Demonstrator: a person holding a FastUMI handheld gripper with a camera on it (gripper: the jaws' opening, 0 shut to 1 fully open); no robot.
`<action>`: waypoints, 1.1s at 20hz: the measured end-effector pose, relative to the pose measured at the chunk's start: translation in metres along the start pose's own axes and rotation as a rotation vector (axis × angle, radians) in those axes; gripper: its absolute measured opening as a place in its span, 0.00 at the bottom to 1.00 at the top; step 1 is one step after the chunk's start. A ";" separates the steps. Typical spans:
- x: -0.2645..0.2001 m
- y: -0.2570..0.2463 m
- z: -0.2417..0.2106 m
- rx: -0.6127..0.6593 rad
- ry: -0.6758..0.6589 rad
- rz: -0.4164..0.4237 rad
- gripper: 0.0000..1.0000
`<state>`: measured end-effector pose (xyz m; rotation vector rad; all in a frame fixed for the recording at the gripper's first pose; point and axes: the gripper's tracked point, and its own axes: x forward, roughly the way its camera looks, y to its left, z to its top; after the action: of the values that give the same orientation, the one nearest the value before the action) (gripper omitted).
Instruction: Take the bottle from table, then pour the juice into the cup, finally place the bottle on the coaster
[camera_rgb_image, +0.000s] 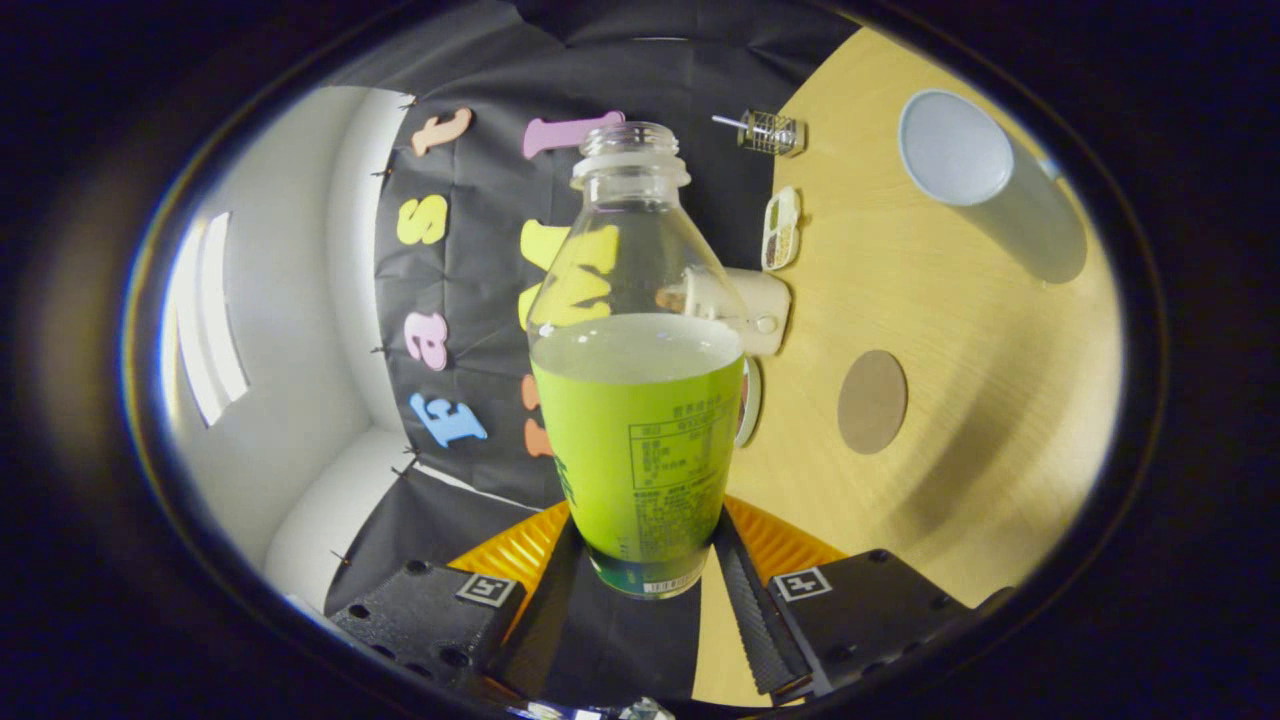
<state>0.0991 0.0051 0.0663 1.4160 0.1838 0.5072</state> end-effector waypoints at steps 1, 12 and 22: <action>0.000 0.002 0.003 0.018 -0.007 0.007 0.78; 0.005 0.024 0.001 0.179 -0.014 0.053 0.78; 0.008 0.035 0.015 0.301 -0.039 0.106 0.78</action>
<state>0.1045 -0.0019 0.1036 1.7349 0.1589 0.5556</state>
